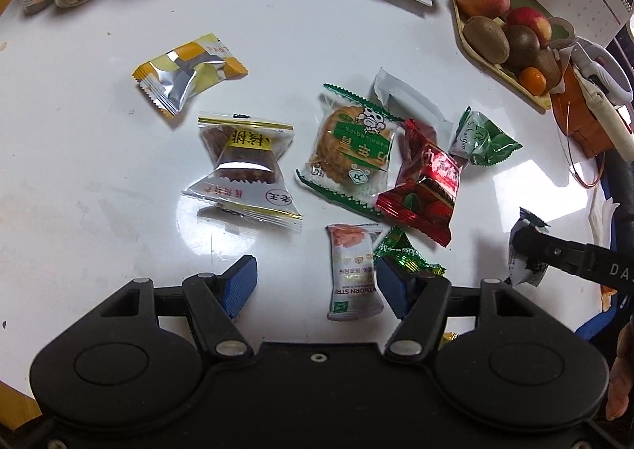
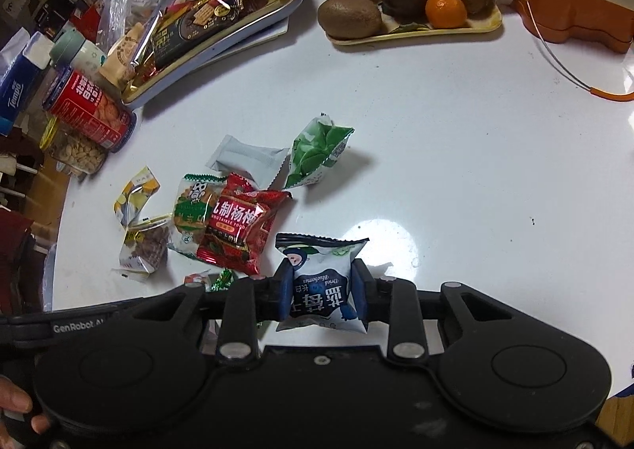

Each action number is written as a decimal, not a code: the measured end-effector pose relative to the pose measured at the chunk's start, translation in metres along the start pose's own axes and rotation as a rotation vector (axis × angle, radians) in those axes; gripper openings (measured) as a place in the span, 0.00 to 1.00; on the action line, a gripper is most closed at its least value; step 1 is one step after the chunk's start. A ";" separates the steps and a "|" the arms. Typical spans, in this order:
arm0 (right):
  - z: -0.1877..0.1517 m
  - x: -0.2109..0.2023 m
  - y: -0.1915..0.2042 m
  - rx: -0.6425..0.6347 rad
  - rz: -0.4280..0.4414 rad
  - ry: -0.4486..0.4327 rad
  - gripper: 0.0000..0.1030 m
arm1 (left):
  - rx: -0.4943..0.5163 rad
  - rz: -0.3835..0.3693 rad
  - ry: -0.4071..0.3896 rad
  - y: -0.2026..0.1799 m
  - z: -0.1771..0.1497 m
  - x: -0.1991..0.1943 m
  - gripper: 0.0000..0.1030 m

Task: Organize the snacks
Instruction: 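Close the right gripper on the blue-white milk candy while the left tool lowers toward the stick snack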

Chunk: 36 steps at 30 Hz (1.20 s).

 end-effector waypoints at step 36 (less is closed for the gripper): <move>-0.001 -0.015 -0.003 0.000 0.073 -0.028 0.32 | 0.130 0.173 -0.040 -0.052 0.000 0.026 0.45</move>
Point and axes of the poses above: each gripper's, at about its wrist camera, not at the fingertips, and x roughly the way its jaws point, y to its left, z to its top, the point moved 3 cm from there along x, roughly the way its jaws point, and after that the axes turned 7 degrees about y, right-handed, at the moved point
